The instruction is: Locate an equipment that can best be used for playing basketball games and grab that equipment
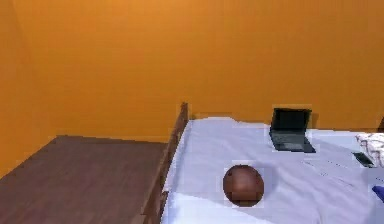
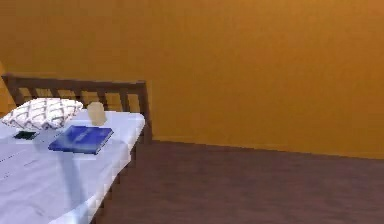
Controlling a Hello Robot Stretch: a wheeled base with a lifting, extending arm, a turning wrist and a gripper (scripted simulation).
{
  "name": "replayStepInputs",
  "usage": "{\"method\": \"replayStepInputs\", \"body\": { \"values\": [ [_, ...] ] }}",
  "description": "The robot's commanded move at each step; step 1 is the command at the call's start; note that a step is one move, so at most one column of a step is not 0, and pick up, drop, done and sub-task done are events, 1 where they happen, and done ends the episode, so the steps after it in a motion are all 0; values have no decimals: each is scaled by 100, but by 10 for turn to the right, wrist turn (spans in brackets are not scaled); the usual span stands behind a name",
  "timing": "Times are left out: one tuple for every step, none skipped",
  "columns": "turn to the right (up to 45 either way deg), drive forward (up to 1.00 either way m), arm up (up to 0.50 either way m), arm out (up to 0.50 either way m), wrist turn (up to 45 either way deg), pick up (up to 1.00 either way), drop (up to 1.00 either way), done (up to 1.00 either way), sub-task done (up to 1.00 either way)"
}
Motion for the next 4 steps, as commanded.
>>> {"method": "replayStepInputs", "body": {
  "values": [
    [-450,0,0,0,0,0,0,0,0],
    [-240,0,0,0,0,0,0,0,0],
    [450,0,0,0,0,0,0,0,0],
    [360,0,0,0,0,0,0,0,0]
  ]
}}
